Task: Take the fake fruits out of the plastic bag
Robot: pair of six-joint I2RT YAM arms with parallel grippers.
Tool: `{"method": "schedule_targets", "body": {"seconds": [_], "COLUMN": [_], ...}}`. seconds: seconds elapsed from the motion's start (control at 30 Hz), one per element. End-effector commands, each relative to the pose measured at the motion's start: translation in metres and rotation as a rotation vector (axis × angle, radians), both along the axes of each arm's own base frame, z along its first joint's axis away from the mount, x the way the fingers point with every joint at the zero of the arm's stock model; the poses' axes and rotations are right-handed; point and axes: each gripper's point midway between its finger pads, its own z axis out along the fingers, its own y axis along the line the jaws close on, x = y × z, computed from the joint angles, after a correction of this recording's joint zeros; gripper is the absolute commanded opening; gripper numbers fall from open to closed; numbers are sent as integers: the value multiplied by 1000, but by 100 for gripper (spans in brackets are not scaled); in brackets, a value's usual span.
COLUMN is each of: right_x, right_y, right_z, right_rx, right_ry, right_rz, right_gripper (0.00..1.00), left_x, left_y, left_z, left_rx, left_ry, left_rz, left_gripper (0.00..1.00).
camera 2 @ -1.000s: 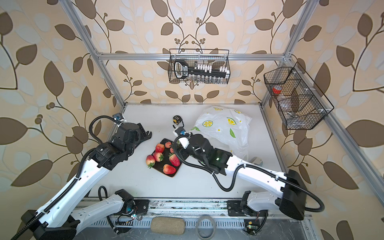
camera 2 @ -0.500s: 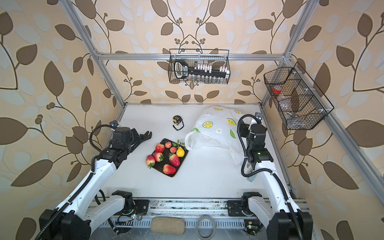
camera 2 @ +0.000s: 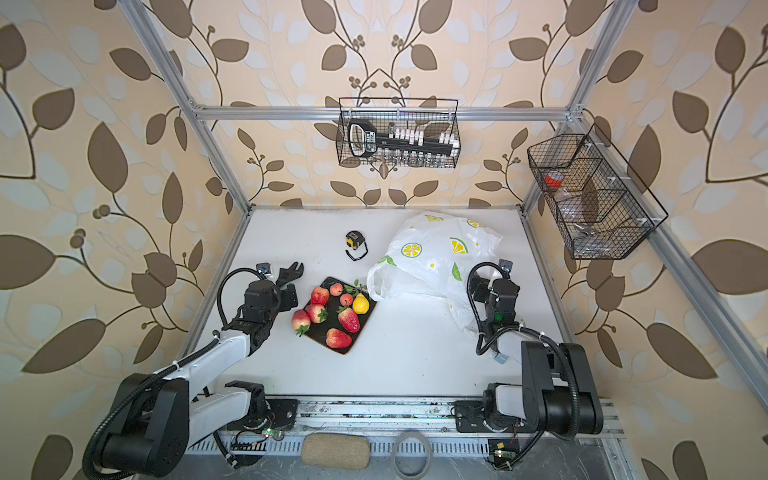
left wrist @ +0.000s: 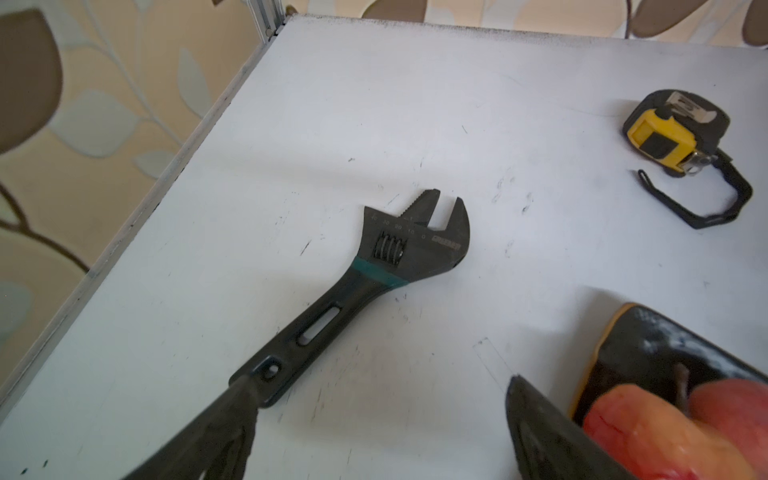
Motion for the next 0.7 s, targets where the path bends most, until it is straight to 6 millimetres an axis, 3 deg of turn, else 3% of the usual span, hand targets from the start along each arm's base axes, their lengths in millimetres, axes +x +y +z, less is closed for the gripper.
{"method": "schedule_targets", "body": {"seconds": [0.0,0.1,0.27,0.5,0.67], "right_x": [7,8,5,6,6], "right_y": [10,17,18,18,18], "right_z": [29,23,20,19,19], "right_rx": [-17,-24,-25,-25,-25], "right_ry": [-173,-174,-191,-186,-185], "right_rz": [61,104,104,101,101], "right_gripper": [98,99,98,99,99], "left_x": [17,23,33,40,50], "left_y": [-5,-10,-14,-19,-7], "left_z": [17,17,18,-10,-17], "left_rx": [16,15,11,-2,8], "left_ry": [-120,-130,-168,-156,-104], "left_rz": [-51,-84,-110,-138,-63], "left_gripper": [94,99,99,99,99]}}
